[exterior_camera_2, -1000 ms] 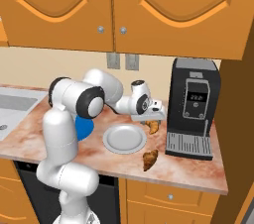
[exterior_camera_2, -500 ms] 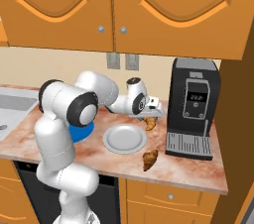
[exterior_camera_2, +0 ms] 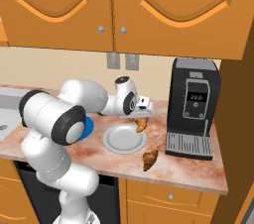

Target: Place the pastries on the plates.

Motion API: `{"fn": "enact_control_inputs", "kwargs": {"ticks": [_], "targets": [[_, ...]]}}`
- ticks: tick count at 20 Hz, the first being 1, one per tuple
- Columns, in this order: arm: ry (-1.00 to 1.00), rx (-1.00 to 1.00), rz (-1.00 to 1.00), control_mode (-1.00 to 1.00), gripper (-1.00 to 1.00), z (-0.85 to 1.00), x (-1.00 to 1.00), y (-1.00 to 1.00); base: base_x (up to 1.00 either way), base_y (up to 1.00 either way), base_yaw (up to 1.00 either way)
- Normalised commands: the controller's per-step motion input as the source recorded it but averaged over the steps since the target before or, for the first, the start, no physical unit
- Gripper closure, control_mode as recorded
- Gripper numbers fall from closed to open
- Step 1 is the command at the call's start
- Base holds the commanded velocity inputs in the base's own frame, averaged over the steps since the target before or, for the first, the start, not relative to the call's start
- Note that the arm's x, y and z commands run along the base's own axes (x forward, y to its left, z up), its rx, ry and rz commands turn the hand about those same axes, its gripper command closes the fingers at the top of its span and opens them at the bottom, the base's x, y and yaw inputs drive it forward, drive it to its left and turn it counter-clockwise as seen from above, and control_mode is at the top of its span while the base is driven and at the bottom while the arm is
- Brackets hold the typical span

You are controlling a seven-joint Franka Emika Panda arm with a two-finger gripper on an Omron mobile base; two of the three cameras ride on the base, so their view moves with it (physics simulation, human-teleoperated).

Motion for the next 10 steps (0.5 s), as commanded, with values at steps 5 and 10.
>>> {"fn": "enact_control_inputs", "kwargs": {"ticks": [5, 10], "targets": [[0.04, 0.0, 0.0, -1.0, 1.0, 0.15, -0.35, 0.13, 0.0, 0.0, 0.0], [0.01, 0.0, 0.0, -1.0, 1.0, -0.01, -0.27, 0.26, 0.0, 0.0, 0.0]]}}
